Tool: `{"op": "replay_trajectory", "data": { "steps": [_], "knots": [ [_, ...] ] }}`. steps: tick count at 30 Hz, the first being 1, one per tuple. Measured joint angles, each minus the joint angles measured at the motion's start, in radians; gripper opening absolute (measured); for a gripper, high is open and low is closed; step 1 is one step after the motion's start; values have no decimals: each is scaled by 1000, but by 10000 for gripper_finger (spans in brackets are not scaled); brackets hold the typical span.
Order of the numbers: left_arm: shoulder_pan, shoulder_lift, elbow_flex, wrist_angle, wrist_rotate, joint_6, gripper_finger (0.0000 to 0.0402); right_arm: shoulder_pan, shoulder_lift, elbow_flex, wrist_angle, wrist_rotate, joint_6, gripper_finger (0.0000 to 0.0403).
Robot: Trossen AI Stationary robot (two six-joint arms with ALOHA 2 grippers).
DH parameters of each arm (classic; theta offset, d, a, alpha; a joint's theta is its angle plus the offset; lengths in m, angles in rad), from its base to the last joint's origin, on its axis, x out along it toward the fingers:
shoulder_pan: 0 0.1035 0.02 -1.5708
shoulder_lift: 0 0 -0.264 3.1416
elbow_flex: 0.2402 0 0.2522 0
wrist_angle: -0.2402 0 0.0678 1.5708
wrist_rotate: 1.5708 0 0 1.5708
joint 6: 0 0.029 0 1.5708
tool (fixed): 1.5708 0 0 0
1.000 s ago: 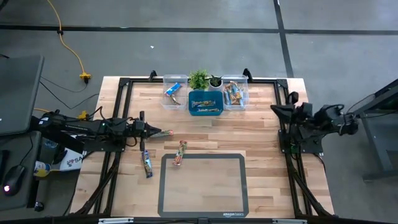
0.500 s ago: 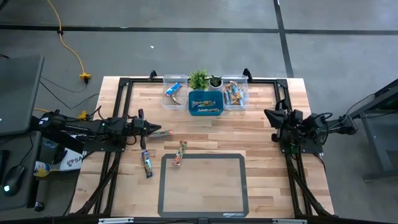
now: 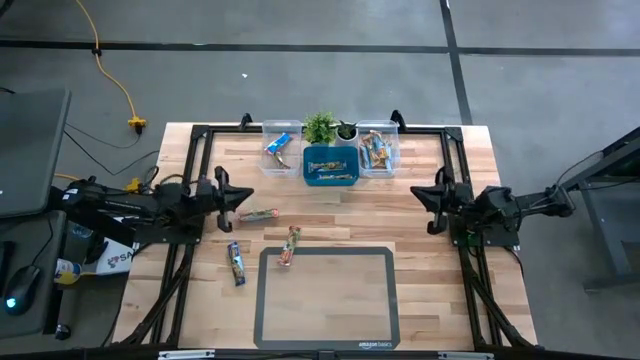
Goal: Pick and place Granola Bars by type
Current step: Put the red granola bar into the left transparent bin
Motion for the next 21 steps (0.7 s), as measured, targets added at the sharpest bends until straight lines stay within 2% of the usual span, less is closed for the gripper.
{"op": "replay_trajectory", "data": {
  "steps": [4, 15, 18, 21],
  "knots": [
    [0, 0, 1, 114, 0, 0, 1, -52, 0, 0, -86, -35, 76, 0],
    [0, 0, 93, 108, -16, 6, 1, -207, 10, 0, -226, -246, 246, 0],
    [0, -1, 112, 112, -51, 3, 1, -219, 20, 0, -229, -269, 289, 0],
    [0, 0, 126, 109, -58, 3, 1, -219, 19, 0, -228, -241, 289, 0]
  ]
}}
